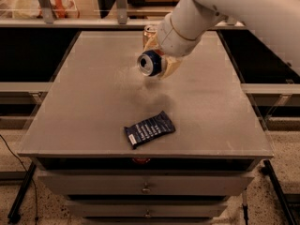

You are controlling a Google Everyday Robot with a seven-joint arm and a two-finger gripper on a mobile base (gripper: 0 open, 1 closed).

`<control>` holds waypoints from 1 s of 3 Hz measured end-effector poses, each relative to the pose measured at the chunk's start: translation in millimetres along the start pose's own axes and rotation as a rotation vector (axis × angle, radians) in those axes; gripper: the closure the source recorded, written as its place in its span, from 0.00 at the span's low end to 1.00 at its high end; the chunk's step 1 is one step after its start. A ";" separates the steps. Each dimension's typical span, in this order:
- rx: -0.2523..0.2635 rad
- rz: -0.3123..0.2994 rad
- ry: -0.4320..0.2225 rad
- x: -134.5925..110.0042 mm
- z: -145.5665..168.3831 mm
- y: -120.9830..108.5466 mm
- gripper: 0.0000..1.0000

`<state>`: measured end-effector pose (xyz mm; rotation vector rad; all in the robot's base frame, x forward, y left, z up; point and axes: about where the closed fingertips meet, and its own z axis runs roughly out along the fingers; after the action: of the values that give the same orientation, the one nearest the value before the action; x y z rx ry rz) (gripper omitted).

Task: Knock pepsi can over

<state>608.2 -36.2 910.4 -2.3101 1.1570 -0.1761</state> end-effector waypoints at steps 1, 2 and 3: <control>-0.089 -0.096 0.124 0.1 22.2 7.7 1.00; -0.136 -0.142 0.238 2.2 36.2 10.9 0.82; -0.176 -0.162 0.314 3.8 44.7 14.2 0.59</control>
Offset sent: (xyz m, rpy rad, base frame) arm 0.0122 0.0084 -0.0504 -0.4555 -0.1163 -0.0211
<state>616.1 -27.6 864.9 -2.6009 1.1712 -0.5328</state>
